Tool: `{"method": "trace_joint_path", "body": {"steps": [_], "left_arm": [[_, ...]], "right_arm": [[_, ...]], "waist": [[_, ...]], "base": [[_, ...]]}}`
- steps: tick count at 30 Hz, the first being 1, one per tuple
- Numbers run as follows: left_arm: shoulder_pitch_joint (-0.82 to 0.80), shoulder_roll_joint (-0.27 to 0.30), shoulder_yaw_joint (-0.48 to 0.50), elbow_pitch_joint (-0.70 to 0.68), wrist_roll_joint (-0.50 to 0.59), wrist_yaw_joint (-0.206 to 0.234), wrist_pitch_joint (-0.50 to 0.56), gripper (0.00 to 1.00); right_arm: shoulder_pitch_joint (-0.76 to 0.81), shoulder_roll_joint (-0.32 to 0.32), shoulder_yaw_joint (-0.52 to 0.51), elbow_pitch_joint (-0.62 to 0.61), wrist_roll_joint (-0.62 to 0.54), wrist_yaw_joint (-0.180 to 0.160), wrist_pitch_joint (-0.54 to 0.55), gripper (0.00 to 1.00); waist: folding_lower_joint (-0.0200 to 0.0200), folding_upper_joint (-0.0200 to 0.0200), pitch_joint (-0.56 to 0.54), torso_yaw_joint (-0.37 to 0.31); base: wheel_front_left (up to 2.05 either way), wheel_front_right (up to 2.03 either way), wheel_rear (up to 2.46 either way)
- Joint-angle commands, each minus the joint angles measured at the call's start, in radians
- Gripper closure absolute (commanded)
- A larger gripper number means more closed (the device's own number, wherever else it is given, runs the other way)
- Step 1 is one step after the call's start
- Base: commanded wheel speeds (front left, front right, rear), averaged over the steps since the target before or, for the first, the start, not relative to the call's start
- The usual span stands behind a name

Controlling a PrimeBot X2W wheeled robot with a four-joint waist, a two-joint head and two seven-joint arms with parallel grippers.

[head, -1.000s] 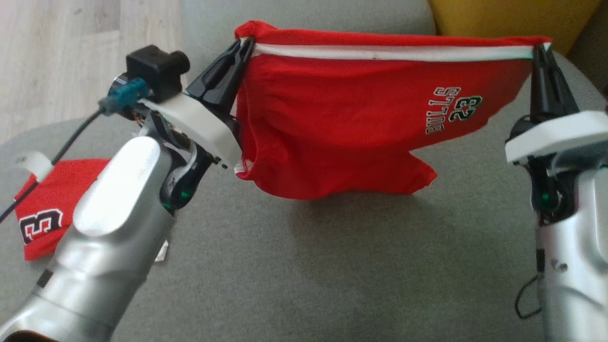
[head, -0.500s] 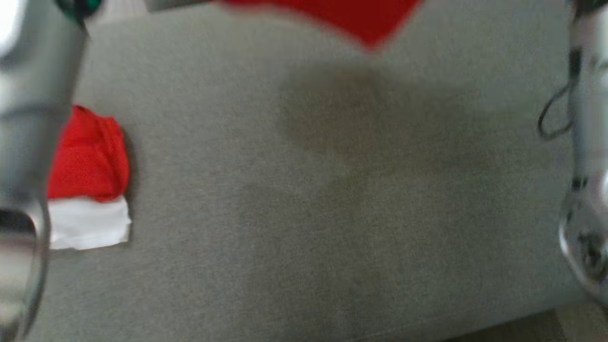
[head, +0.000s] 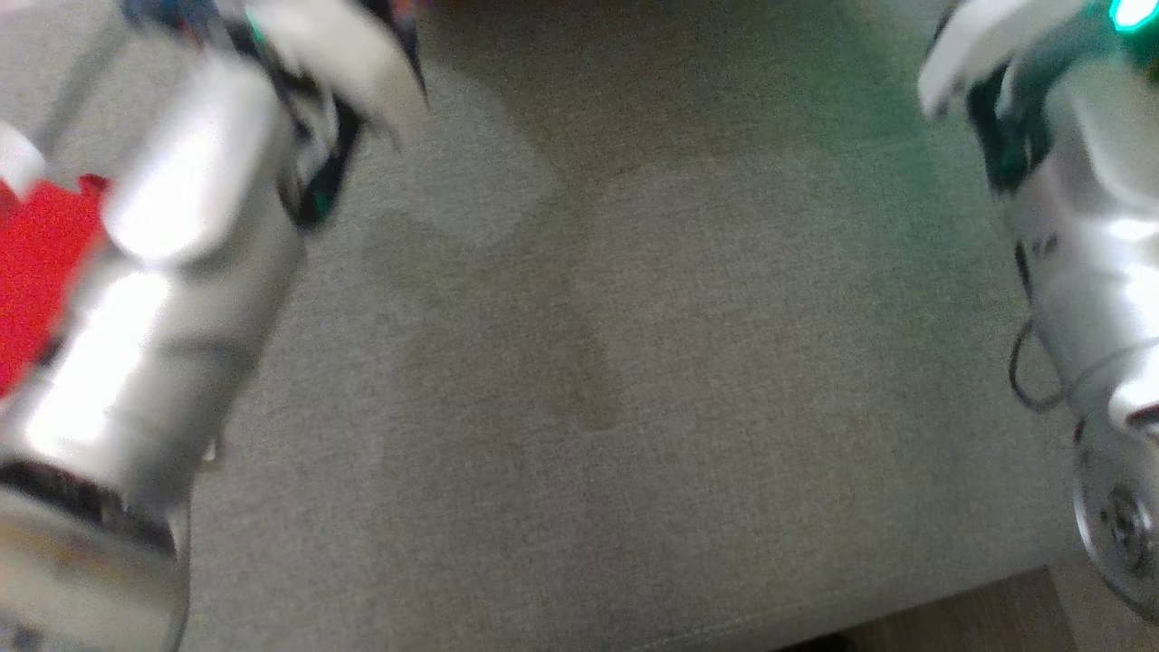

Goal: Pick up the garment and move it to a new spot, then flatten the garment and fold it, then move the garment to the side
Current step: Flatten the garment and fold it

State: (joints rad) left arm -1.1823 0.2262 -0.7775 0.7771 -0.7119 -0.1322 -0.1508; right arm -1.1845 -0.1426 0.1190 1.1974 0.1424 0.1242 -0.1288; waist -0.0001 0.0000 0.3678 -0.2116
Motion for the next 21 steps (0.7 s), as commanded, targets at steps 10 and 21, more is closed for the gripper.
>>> {"method": "trace_joint_path", "body": {"steps": [10, 21], "left_arm": [[0.274, 0.127, -0.215, -0.199, -0.161, 0.002, 0.048, 1.00], [0.477, 0.111, -0.296, -0.303, -0.189, 0.039, 0.013, 1.00]], "right_arm": [[0.163, -0.121, 0.230, -0.026, 0.190, 0.007, 0.259, 1.00], [0.409, -0.348, 0.383, -0.280, 0.484, 0.007, 0.505, 1.00]], "waist": [[0.0001, 0.0000, -0.124, 0.044], [0.0001, 0.0000, -0.272, 0.048]], "base": [[0.00, 0.00, 0.00], [0.00, 0.00, 0.00]]}}
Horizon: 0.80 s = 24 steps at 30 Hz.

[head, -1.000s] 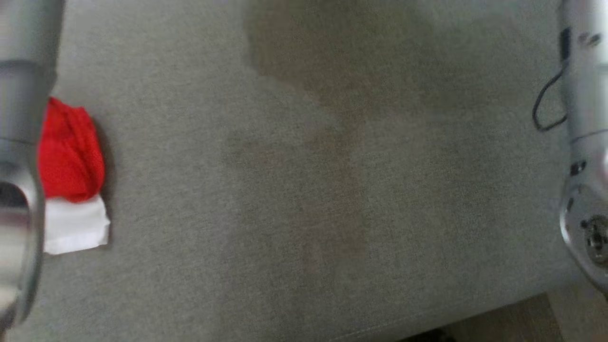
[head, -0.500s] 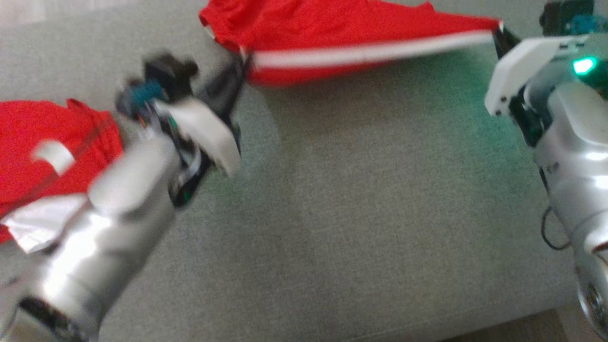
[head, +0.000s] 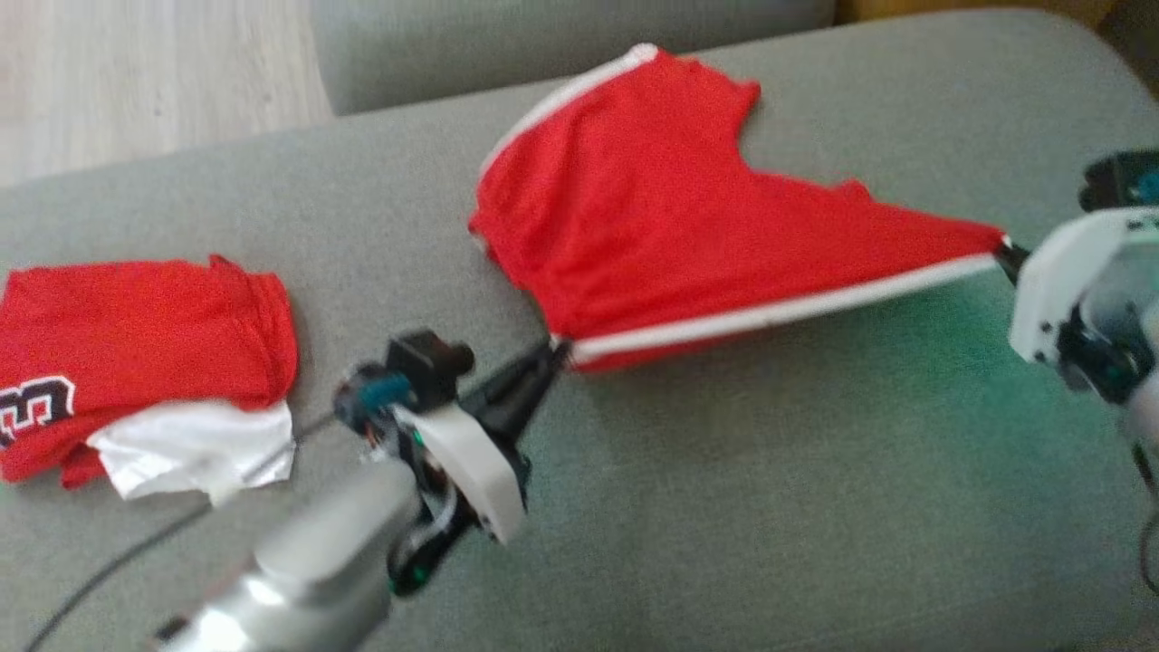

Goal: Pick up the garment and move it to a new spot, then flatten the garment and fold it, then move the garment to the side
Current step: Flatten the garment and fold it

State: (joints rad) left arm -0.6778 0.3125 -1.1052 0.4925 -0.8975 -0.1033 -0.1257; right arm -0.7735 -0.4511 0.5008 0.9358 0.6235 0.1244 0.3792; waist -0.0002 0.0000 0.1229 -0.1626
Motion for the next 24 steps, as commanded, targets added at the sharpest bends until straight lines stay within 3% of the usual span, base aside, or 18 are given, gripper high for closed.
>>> {"method": "trace_joint_path", "body": {"steps": [1, 8, 12, 18, 24], "left_arm": [[-0.011, 0.021, 0.027, -0.029, -0.004, 0.017, -0.015, 1.00], [0.074, 0.027, 0.033, -0.123, -0.019, 0.088, -0.045, 1.00], [0.073, 0.037, 0.041, -0.166, -0.014, 0.117, -0.045, 1.00], [0.011, 0.030, 0.079, -0.173, -0.001, 0.157, -0.058, 1.00], [-0.076, 0.005, 0.118, -0.104, 0.016, 0.186, -0.073, 1.00]], "right_arm": [[0.022, -0.058, 0.000, -0.040, 0.018, 0.006, 0.005, 1.00], [0.178, -0.157, -0.075, -0.200, 0.103, 0.006, 0.031, 1.00], [0.222, -0.175, -0.153, -0.290, 0.103, 0.006, 0.017, 1.00], [0.183, -0.128, -0.281, -0.378, 0.003, 0.006, -0.022, 1.00], [0.056, -0.043, -0.381, -0.367, -0.142, 0.006, -0.046, 1.00]], "waist": [[0.0002, 0.0000, -0.040, -0.003], [0.0002, 0.0000, -0.077, -0.003], [0.0002, 0.0000, -0.060, 0.010], [0.0002, 0.0000, 0.004, 0.045], [0.0002, 0.0000, 0.089, 0.096]], "base": [[0.00, 0.00, 0.00], [0.00, 0.00, 0.00], [0.00, 0.00, 0.00], [0.00, 0.00, 0.00], [0.00, 0.00, 0.00]]}}
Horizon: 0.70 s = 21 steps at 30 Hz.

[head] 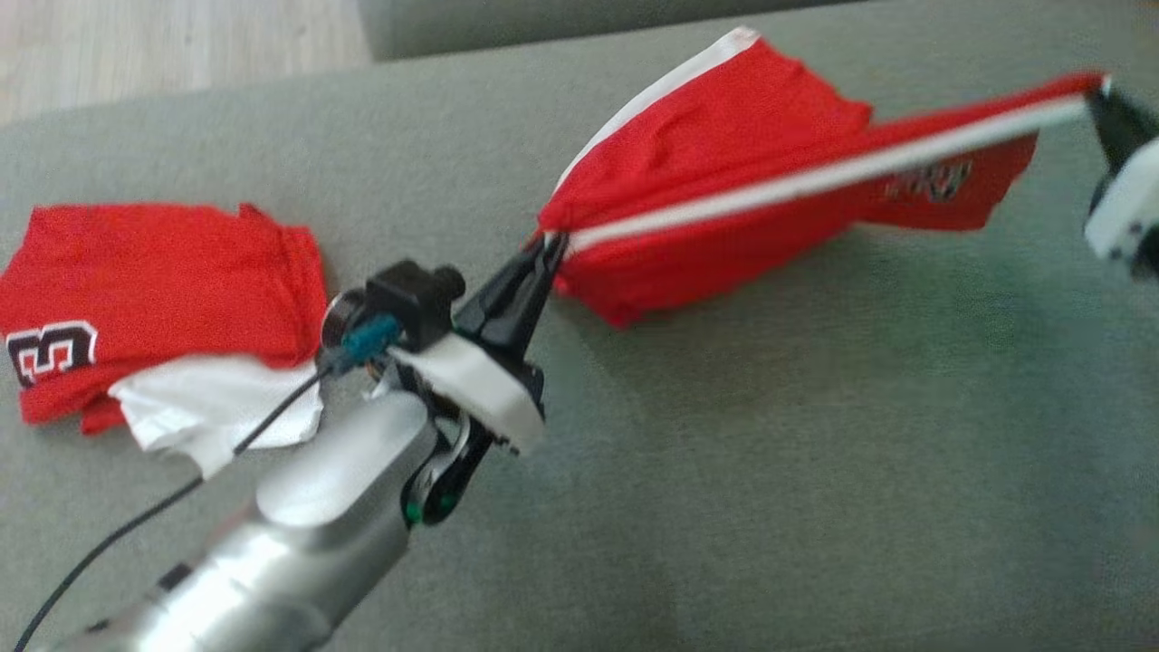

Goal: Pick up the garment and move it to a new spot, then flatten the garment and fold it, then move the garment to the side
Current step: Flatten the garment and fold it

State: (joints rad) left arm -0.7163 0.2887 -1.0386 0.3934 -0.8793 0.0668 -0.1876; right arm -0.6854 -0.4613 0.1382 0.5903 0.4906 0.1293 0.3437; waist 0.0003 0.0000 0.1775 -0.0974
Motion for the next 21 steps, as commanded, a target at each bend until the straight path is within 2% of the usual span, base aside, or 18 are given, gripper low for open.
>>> {"method": "trace_joint_path", "body": {"steps": [1, 7, 21], "left_arm": [[-0.053, 0.021, 0.058, 0.009, -0.002, 0.017, -0.013, 1.00], [-0.159, -0.042, 0.074, 0.109, 0.010, 0.016, -0.017, 1.00], [-0.275, -0.166, 0.045, 0.245, 0.048, -0.033, -0.043, 1.00]], "right_arm": [[-0.058, -0.020, -0.028, -0.013, -0.030, 0.001, -0.012, 1.00], [-0.246, 0.045, -0.038, 0.093, -0.185, 0.001, -0.050, 1.00], [-0.482, 0.079, -0.029, 0.370, -0.354, 0.001, -0.170, 1.00]], "waist": [[-0.0003, 0.0000, 0.051, 0.042], [-0.0003, 0.0000, 0.159, 0.109], [-0.0003, 0.0000, 0.294, 0.207]], "base": [[0.00, 0.00, 0.00], [0.00, 0.00, 0.00], [0.00, 0.00, 0.00]]}}
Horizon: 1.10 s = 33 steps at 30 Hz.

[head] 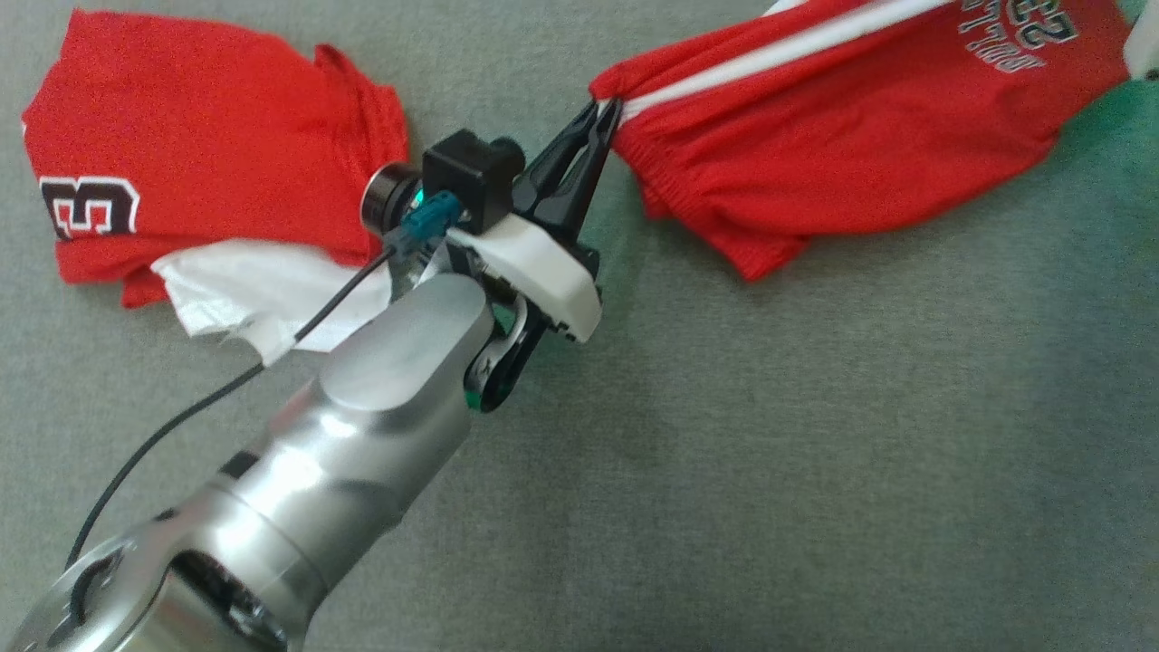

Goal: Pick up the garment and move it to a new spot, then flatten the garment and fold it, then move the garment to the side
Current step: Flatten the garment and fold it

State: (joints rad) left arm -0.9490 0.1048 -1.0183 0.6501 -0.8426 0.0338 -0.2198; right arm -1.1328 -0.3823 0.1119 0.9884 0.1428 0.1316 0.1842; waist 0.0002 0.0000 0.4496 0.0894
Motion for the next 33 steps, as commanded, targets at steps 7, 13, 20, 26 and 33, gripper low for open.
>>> {"method": "trace_joint_path", "body": {"steps": [7, 13, 20, 26, 33], "left_arm": [[-0.085, -0.019, 0.017, 0.038, 0.019, -0.022, -0.022, 1.00], [-0.106, -0.035, 0.015, 0.068, 0.021, -0.033, -0.029, 1.00], [-0.112, -0.045, 0.010, 0.104, 0.012, -0.043, -0.032, 0.00], [-0.097, -0.044, 0.027, 0.136, 0.011, -0.033, -0.038, 0.00], [-0.062, -0.003, 0.097, 0.122, 0.028, 0.002, -0.041, 0.00]], "right_arm": [[-0.108, 0.007, -0.004, 0.076, -0.034, -0.001, -0.075, 1.00], [-0.147, 0.008, -0.006, 0.154, -0.060, -0.001, -0.104, 0.52], [-0.176, 0.020, -0.047, 0.205, -0.073, -0.001, -0.199, 0.00], [-0.162, 0.041, -0.090, 0.237, -0.056, -0.001, -0.294, 0.00], [-0.110, 0.095, -0.106, 0.222, 0.007, -0.001, -0.406, 0.00]], "waist": [[-0.0002, 0.0000, 0.061, 0.049], [-0.0002, 0.0000, 0.081, 0.060], [-0.0002, 0.0000, 0.084, 0.053], [-0.0002, 0.0000, 0.036, 0.035], [-0.0002, 0.0000, -0.057, 0.004]], "base": [[0.00, 0.00, 0.00], [0.00, 0.00, 0.00], [0.00, 0.00, 0.00], [0.00, 0.00, 0.00], [0.00, 0.00, 0.00]]}}
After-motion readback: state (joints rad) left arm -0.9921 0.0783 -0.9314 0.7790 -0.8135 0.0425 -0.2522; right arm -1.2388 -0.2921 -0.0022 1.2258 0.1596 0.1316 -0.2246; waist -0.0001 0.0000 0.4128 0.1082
